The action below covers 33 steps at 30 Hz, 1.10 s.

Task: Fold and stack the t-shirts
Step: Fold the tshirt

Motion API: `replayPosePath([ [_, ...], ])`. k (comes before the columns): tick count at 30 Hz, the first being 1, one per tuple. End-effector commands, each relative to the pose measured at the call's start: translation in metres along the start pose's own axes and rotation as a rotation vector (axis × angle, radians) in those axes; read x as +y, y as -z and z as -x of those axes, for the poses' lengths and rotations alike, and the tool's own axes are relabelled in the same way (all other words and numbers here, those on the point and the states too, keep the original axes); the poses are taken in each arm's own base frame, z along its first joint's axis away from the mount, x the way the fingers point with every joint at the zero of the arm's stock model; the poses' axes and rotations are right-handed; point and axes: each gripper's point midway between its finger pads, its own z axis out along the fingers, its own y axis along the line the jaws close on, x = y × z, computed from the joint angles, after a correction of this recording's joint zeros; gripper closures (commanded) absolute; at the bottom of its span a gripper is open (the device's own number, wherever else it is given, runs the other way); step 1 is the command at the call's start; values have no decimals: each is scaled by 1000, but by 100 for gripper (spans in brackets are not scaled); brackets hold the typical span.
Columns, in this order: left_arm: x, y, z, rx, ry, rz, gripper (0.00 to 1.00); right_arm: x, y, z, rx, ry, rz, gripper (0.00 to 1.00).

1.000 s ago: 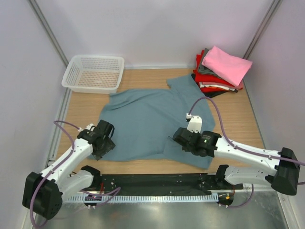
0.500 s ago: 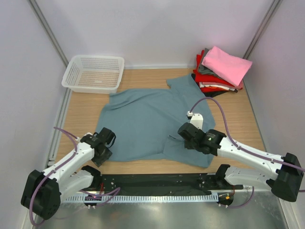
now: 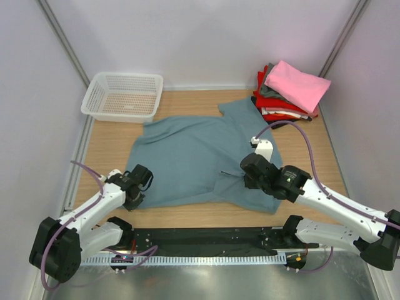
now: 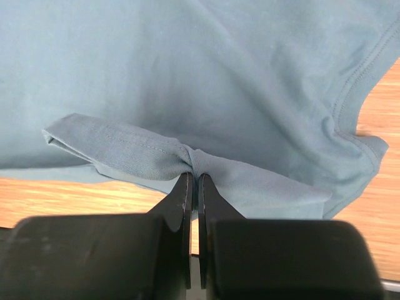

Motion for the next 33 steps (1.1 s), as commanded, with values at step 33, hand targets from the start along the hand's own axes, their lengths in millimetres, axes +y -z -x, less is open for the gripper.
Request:
replayPosePath([
  [33,-123,93,106,-214,-290,-274,100,-16,13,87,-146,268,-195,99],
])
